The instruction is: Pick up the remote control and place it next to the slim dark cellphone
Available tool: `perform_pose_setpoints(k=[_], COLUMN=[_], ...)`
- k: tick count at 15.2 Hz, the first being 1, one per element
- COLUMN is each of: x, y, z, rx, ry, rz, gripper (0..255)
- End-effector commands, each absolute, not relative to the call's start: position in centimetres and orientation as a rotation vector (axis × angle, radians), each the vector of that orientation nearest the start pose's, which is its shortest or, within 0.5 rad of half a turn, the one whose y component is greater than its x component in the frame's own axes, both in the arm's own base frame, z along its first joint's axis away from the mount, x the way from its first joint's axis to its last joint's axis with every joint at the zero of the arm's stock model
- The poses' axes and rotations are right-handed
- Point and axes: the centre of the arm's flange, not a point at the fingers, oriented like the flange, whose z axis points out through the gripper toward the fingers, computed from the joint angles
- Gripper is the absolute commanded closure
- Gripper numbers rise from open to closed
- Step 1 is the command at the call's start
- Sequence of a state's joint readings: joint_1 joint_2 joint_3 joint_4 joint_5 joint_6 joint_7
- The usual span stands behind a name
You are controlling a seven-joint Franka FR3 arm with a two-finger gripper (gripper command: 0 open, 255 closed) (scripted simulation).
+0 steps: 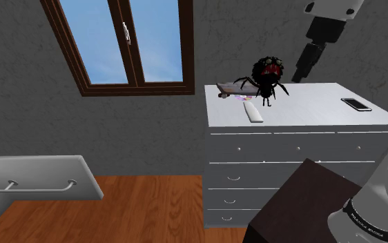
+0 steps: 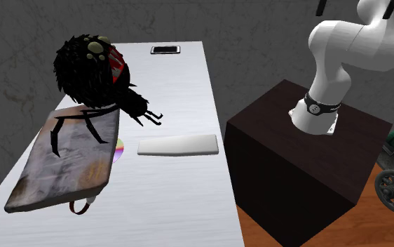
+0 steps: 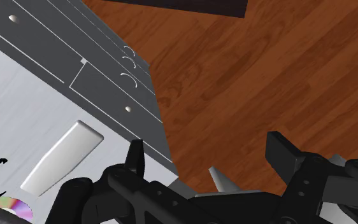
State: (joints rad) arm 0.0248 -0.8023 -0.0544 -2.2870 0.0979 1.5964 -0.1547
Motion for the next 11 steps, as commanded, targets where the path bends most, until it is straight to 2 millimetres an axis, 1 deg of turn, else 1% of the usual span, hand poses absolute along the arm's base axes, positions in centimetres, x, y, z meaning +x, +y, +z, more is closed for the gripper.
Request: perform_pose_setpoints(k=[1, 6, 11], x=[30.5, 35.8, 40.8], y=[-0.5, -1.5, -3.1], z=[63.1, 59.2, 55.3], rx=[-3.001, -3.03, -3.046], ry=[-0.214, -0.017, 0.183], rz=[-0.184, -0.155, -0.125], gripper=[0, 0, 0])
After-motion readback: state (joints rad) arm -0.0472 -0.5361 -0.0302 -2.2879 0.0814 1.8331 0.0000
